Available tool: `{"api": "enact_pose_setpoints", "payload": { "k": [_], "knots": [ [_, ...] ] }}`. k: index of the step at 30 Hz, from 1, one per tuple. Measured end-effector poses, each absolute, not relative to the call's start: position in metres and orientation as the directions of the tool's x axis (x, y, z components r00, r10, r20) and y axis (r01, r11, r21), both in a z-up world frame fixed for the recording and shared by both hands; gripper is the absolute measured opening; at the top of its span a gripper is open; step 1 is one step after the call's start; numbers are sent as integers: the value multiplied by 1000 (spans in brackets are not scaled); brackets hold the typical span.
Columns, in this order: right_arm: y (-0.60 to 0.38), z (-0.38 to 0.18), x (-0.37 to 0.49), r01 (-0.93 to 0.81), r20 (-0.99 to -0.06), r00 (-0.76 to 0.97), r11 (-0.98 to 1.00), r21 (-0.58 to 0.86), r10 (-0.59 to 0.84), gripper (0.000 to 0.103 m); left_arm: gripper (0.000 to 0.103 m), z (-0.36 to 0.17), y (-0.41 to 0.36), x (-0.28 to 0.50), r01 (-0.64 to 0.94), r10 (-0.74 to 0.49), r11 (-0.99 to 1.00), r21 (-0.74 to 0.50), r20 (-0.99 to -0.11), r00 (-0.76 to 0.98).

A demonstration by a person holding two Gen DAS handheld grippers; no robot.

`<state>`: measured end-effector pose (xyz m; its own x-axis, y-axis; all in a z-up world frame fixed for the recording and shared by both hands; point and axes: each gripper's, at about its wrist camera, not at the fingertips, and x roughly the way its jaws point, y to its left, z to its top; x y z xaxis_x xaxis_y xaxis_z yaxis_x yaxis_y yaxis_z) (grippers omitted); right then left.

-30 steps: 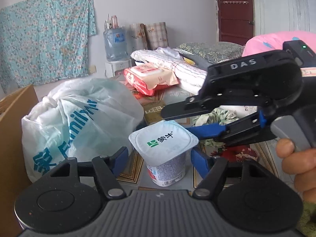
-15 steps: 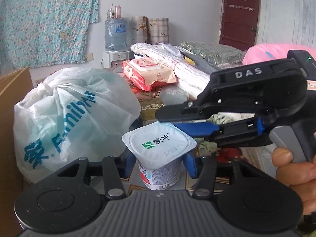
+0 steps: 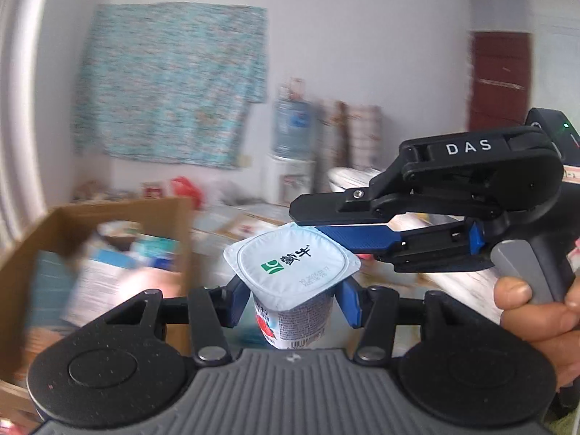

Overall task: Organize soft objects
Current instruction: 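Carry the yogurt cup over the cardboard box and lower it inside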

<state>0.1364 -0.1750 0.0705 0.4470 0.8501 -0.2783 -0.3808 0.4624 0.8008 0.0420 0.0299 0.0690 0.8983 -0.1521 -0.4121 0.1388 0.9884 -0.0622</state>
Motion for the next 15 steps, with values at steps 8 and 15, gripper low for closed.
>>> {"api": "enact_pose_setpoints", "payload": {
  "k": [8,15],
  "knots": [
    [-18,66,210,-372,-435,142,455,809,889,29,51,87,149,71,-75,39,996,-42,-557,829],
    [65,10,259,-278,-591,-12,565,777,807,29,51,50,223,119,-171,17,977,-130,-747,664]
  ]
}}
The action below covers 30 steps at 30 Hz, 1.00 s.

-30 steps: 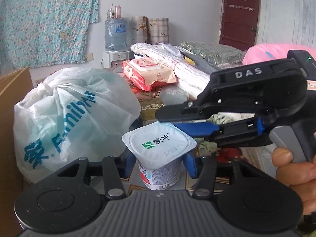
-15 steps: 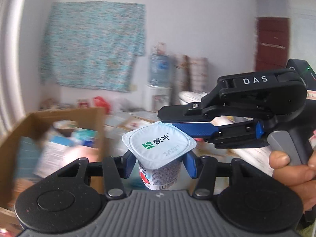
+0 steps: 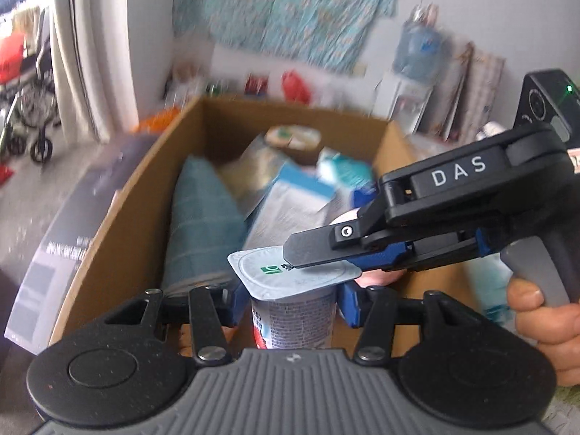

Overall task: Organize soft objects
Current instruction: 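Carry the yogurt cup over the cardboard box and lower it inside, then open the right gripper to release the yogurt cup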

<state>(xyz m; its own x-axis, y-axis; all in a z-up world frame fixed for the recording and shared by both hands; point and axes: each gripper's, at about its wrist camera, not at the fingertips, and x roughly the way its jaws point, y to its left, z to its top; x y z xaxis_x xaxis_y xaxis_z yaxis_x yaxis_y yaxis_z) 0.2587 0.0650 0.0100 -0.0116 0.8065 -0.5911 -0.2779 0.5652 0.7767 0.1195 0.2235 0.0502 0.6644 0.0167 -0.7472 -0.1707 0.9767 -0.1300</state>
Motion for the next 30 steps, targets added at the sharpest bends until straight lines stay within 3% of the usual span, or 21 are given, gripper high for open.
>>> {"api": "enact_pose_setpoints", "payload": {
  "k": [5,15,21,30],
  "knots": [
    [91,-9,277,-269,-641,-42,609,746,767,30,52,33,242,138,-201,-6,967,-155,-808,590],
    [94,-20,277,-311,-681,-26,642,701,732,30,72,10,260,142,-251,-72,940,-230,-854,515],
    [81,-2,277,-342,-660,38,630,697,750,31,84,26,252,139,-276,-15,938,-211,-818,576],
    [-24,68,226,-404,-477,140,490,773,868,34,89,74,204,84,-192,74,975,-116,-643,762]
  ]
}}
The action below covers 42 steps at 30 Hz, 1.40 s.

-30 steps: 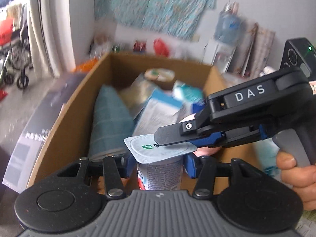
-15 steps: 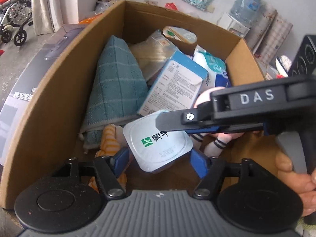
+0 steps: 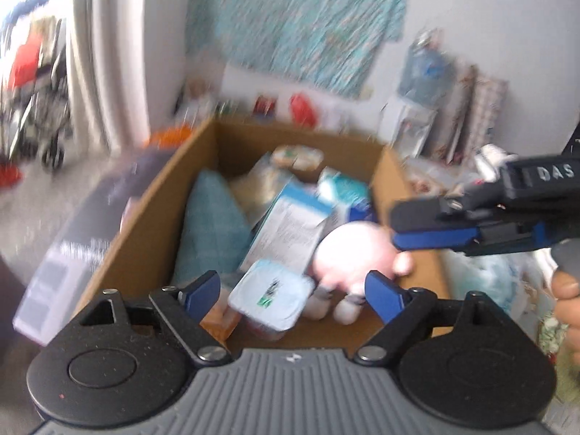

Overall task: Organize soft objects
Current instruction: 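Open the right gripper to release the yogurt cup, then move the right gripper to the gold tissue pack and grasp it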

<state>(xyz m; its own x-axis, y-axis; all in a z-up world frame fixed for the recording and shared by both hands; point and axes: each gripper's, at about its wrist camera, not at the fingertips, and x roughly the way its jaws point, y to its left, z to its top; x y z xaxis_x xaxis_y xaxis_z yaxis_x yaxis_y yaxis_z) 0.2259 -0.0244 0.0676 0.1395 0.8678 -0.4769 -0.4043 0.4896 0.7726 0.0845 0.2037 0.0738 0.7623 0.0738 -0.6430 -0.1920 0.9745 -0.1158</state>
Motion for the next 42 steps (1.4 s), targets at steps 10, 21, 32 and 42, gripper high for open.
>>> {"api": "enact_pose_setpoints", "payload": {
  "k": [10,21,32,42],
  "knots": [
    [-221,109,160,-381,-571,483,746,546,664,51,94,93,81,29,98,-123,992,-80,-440,889],
    [-313,30,179,-172,-685,550,867,467,478,48,93,22,-49,60,343,-325,937,-63,-516,793],
    [-296,-43,306,-65,-760,498,892,446,417,30,91,-34,-57,74,326,-306,941,-85,-621,722],
    [-286,-62,280,-52,-778,384,854,518,496,29,92,-42,-42,82,339,-345,931,-133,-622,703]
  ]
}}
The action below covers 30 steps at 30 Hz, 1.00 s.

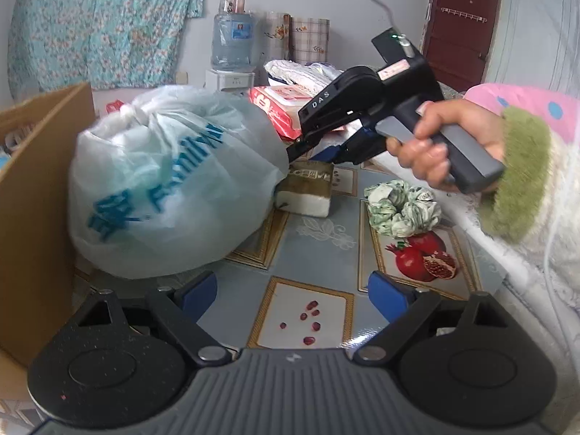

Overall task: Organize soft objects
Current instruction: 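Move the right gripper to the gold tissue pack and grasp it, then pass the gold tissue pack from the right gripper into the left gripper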

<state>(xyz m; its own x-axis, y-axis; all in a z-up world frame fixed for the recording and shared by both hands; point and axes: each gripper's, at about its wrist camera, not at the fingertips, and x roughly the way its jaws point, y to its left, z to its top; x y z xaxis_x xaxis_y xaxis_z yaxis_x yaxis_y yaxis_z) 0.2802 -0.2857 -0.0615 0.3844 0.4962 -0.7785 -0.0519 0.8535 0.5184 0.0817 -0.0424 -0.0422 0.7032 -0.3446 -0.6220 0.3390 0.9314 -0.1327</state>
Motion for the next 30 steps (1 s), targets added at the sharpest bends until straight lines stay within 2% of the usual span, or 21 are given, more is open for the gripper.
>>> {"api": "enact_pose_setpoints", "payload": {
  "k": [11,21,26,28,30],
  "knots": [
    [-274,-70,228,-11,-728,318,770,638,607,31,92,-45,-35,77,356,-379,919,-166,-617,690],
    [-226,-58,201,-225,-713,191,737,637,675,33,92,-47,-42,82,361,-368,921,-147,-633,681],
    [-229,-26,176,-300,-696,254,739,603,671,45,92,-51,-48,93,361,-361,922,-142,-656,663],
    [-238,-6,165,-324,-697,335,772,546,634,56,92,-53,-52,99,364,-356,922,-134,-664,658],
    [-247,9,154,-336,-719,423,832,441,552,71,92,-54,-56,104,365,-347,923,-121,-669,657]
  ]
}}
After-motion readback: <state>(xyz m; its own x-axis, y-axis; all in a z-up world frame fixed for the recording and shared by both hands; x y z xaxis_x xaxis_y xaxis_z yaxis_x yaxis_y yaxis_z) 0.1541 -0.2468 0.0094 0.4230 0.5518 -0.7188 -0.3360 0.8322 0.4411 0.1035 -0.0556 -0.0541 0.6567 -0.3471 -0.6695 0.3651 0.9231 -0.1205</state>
